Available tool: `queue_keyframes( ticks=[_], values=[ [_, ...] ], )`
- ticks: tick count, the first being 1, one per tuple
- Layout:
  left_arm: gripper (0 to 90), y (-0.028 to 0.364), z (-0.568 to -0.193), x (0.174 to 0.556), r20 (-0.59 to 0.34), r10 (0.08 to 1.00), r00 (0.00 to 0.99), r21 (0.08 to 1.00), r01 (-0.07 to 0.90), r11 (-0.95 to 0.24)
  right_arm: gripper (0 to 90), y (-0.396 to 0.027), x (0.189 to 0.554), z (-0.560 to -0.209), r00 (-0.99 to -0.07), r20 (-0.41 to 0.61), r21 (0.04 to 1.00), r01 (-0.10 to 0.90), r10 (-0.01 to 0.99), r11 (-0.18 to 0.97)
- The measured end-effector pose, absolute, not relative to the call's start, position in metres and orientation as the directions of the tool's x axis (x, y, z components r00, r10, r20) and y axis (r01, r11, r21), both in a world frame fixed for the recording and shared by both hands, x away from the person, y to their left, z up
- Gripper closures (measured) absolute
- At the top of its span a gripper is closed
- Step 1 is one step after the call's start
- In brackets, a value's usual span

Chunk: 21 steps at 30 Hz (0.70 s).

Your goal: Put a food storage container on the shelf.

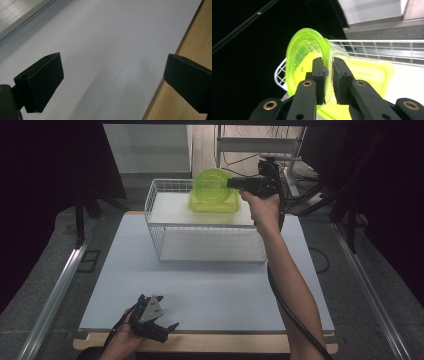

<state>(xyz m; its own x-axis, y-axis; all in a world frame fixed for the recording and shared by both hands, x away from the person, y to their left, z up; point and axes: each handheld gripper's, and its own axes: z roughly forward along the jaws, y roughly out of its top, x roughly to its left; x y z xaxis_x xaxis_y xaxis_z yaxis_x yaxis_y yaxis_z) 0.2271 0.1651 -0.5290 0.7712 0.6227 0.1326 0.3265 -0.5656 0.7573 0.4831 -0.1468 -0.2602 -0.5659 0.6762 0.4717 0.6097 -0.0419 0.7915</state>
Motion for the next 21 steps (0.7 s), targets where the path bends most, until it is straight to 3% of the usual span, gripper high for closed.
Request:
queue_keyframes(
  ticks=[8,21],
  values=[
    [2.6,0.1650,-0.5298,0.2274,0.134,0.621,0.772,0.753,0.328,-0.570,73.2,-0.1442,0.4906,-0.2638,-0.531,0.428,0.791,0.612,0.731,-0.018],
    [2.6,0.1641,-0.5304,0.2273,0.137,0.620,0.773,0.748,0.329,-0.576,66.6,-0.1405,0.4896,-0.2608,-0.537,0.411,0.779,0.627,0.736,0.023]
  ],
)
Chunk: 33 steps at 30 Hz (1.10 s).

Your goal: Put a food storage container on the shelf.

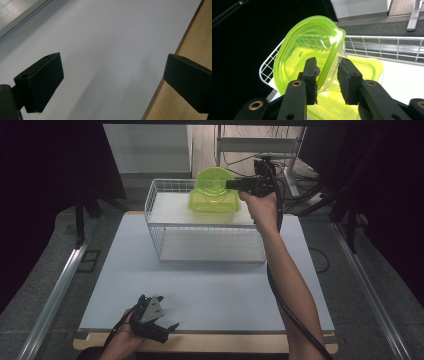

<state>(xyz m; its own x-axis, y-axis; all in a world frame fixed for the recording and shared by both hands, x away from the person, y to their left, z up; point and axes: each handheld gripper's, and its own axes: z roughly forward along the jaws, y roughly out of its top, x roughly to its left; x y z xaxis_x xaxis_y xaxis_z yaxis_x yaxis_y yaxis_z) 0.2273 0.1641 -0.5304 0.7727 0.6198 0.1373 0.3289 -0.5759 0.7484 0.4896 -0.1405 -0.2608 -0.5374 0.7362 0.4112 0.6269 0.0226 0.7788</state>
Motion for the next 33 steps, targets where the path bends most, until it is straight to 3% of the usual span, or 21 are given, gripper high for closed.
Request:
queue_keyframes(
  ticks=[12,25,33],
  values=[
    [2.7,0.164,-0.531,0.227,0.139,0.618,0.774,0.746,0.328,-0.579,57.2,-0.138,0.494,-0.263,-0.534,0.405,0.771,0.636,0.742,0.037],
    [2.7,0.163,-0.531,0.227,0.141,0.615,0.776,0.744,0.327,-0.583,37.3,-0.137,0.496,-0.264,-0.540,0.371,0.793,0.607,0.755,0.044],
    [2.7,0.164,-0.531,0.227,0.135,0.619,0.774,0.748,0.330,-0.576,21.9,-0.139,0.486,-0.261,-0.595,0.286,0.840,0.533,0.751,0.102]
  ],
)
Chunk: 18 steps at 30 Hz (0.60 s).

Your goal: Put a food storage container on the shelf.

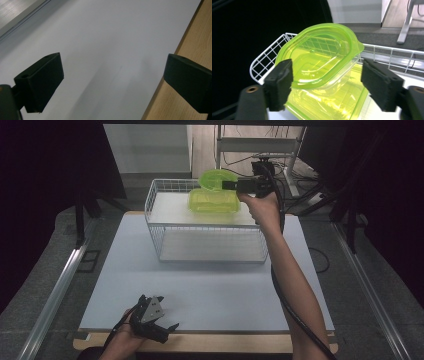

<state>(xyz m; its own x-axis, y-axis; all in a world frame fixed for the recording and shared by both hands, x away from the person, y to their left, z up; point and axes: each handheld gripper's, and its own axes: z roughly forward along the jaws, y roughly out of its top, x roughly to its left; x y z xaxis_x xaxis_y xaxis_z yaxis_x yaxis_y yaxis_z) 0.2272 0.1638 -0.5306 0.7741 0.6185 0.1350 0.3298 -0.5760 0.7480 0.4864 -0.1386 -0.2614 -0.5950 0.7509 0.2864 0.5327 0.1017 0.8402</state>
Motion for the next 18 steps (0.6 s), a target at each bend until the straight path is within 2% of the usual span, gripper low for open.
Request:
queue_keyframes(
  ticks=[6,18],
  values=[
    [2.7,0.164,-0.531,0.227,0.132,0.619,0.774,0.749,0.331,-0.574,14.6,-0.141,0.475,-0.263,-0.627,0.234,0.858,0.493,0.743,0.146],
    [2.5,0.168,-0.529,0.229,0.083,0.629,0.773,0.774,0.348,-0.529,11.4,-0.150,0.453,-0.281,-0.672,0.155,0.878,0.430,0.724,0.211]
  ],
)
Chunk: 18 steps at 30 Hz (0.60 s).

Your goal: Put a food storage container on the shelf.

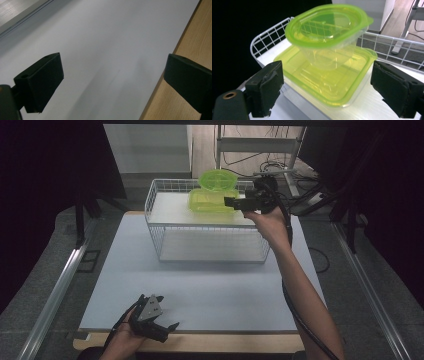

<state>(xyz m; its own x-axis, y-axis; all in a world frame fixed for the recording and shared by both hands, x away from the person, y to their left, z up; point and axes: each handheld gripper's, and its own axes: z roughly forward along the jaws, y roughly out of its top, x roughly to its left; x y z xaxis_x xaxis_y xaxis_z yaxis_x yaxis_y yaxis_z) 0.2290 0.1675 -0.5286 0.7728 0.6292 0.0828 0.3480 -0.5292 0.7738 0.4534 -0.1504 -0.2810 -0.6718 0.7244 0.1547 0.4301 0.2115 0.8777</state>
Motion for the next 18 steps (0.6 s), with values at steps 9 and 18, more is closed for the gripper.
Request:
queue_keyframes(
  ticks=[9,18],
  values=[
    [2.2,0.170,-0.529,0.230,0.060,0.635,0.770,0.784,0.357,-0.507,10.7,-0.157,0.441,-0.294,-0.693,0.151,0.883,0.416,0.705,0.219],
    [2.2,0.169,-0.530,0.230,0.065,0.633,0.772,0.784,0.353,-0.511,9.7,-0.160,0.422,-0.314,-0.718,0.124,0.878,0.401,0.685,0.261]
  ],
)
